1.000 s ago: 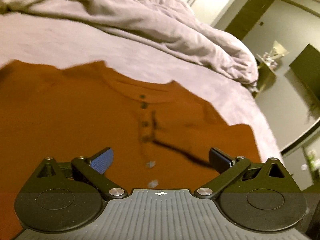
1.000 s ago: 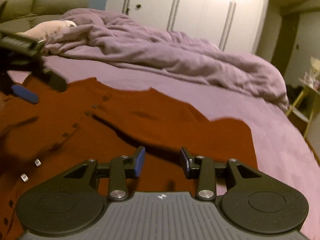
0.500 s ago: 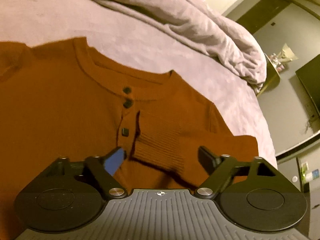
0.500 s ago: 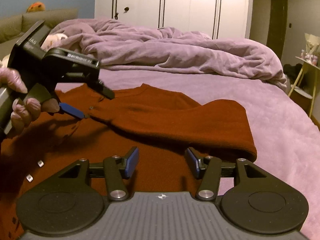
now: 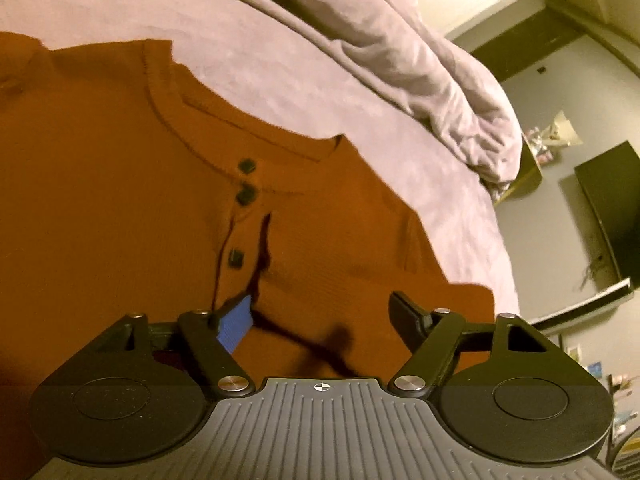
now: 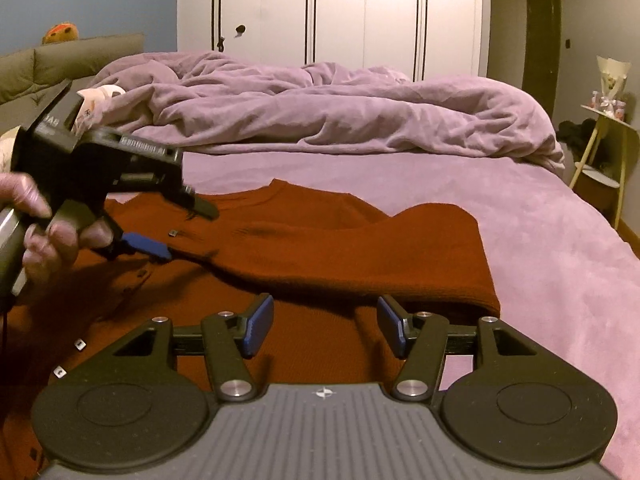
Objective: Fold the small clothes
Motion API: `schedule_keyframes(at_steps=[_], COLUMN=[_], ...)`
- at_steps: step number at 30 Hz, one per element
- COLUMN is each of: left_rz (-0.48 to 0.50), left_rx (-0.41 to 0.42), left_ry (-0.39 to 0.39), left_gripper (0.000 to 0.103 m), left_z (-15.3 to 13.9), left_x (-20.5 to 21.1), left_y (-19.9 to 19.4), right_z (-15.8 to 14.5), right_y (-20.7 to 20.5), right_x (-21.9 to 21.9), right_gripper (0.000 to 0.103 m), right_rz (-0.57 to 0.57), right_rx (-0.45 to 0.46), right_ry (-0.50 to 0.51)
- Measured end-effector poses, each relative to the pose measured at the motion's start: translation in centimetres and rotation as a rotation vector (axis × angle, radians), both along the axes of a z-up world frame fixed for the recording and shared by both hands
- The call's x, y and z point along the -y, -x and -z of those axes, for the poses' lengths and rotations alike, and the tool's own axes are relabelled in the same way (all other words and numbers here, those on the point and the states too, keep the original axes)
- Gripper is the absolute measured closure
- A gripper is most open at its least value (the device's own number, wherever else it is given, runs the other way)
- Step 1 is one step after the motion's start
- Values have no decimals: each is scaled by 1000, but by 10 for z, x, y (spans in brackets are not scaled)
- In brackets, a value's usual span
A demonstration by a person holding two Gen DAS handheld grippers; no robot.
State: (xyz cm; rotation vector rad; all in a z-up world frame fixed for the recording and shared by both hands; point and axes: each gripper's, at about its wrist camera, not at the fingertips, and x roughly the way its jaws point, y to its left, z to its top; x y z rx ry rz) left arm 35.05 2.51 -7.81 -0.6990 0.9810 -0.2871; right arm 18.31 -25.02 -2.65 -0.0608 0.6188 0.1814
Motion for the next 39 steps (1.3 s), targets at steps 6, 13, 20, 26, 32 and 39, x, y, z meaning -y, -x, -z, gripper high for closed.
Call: schedule_keyframes(at_steps=[6, 13, 20, 26, 32, 39], left_rz=[51, -3, -178, -149, -174, -208], left_rx=[-20, 218, 123, 84, 82, 101], left_ry=[-60, -200, -423, -402, -342, -302], left_gripper=[94, 94, 94, 93, 93, 94], left_z=[3, -65, -50, -21, -19, -29], left_x=[15, -23, -119, -132, -137, -143], left_y=[-15, 13, 43, 60, 57, 60], right_z=[3, 1, 15, 28, 31, 28], right_y=[-9, -18, -37, -56, -65, -42], right_x=[0, -4, -28, -53, -70, -61], right_gripper=[46, 45, 44, 46, 64, 45], right_rz=[26, 36, 9, -24, -86, -127], right_rx=[-14, 0, -17, -37, -30, -15], right_ry=[20, 96, 222, 346, 455, 471])
